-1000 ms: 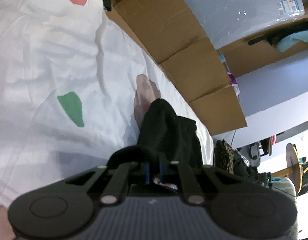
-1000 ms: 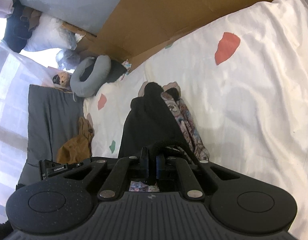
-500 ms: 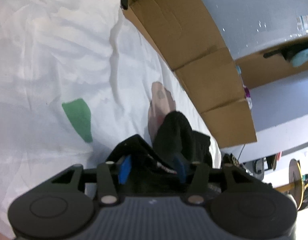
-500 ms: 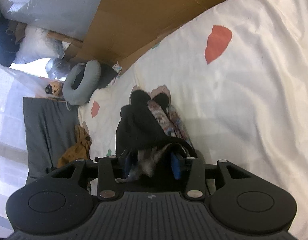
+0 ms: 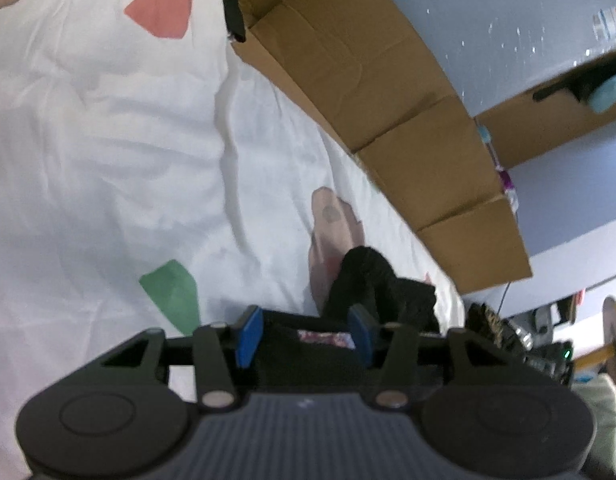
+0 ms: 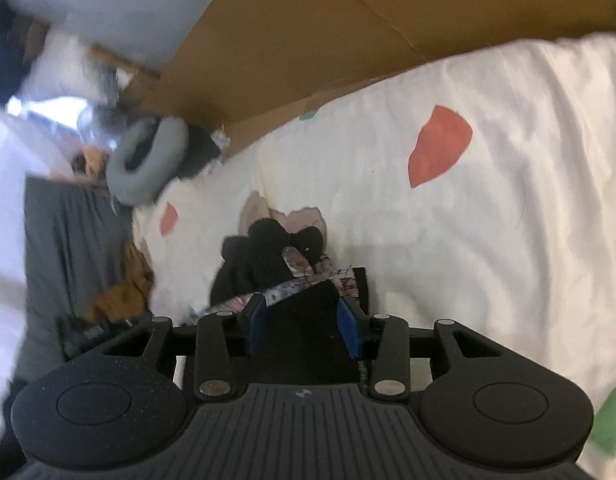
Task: Fold clothes
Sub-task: 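Open both tools and release the folded shorts on the duvet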
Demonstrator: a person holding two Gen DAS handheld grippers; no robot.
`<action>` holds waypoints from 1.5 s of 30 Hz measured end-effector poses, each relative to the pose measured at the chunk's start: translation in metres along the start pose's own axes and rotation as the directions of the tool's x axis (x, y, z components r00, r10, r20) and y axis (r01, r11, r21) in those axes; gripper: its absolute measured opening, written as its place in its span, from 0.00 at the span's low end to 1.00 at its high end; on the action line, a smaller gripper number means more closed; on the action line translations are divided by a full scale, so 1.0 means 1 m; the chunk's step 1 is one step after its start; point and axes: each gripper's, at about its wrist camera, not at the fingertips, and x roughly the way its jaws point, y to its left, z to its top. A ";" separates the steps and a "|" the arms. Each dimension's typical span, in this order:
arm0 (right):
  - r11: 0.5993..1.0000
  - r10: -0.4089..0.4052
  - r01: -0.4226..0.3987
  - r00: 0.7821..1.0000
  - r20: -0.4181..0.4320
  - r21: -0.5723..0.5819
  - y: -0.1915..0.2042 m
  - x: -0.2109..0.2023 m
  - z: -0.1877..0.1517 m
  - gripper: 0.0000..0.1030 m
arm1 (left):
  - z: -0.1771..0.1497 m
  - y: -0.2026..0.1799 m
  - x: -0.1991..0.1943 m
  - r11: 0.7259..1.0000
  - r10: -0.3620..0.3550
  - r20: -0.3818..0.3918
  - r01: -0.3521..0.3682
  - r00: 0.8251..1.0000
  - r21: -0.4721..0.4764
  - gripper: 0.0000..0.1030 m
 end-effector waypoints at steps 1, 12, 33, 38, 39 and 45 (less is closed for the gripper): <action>0.999 -0.022 0.022 1.000 -0.012 -0.033 0.003 0.000 0.002 0.42 | 0.000 0.000 0.000 1.000 0.016 -0.014 -0.016 1.000 0.019 0.49; 0.977 -0.115 0.119 0.993 0.028 -0.177 0.008 0.008 -0.007 0.40 | -0.014 -0.006 0.026 0.974 0.109 -0.022 -0.102 0.994 0.201 0.38; 0.957 -0.139 0.160 0.985 0.100 -0.241 0.032 0.001 -0.010 0.02 | -0.018 -0.020 0.014 0.941 0.083 0.023 -0.086 0.996 0.327 0.02; 0.969 -0.150 0.172 0.980 0.131 -0.179 0.020 -0.005 -0.006 0.02 | -0.017 -0.010 0.008 0.960 0.066 0.053 -0.078 0.996 0.270 0.02; 0.970 -0.156 0.177 0.979 0.129 -0.168 0.018 -0.002 -0.006 0.02 | -0.017 -0.009 0.010 0.960 0.074 0.052 -0.085 0.996 0.266 0.02; 0.964 -0.192 0.210 0.974 0.117 -0.166 0.015 0.014 -0.008 0.02 | -0.019 -0.004 0.035 0.957 0.148 0.002 -0.144 0.989 0.250 0.05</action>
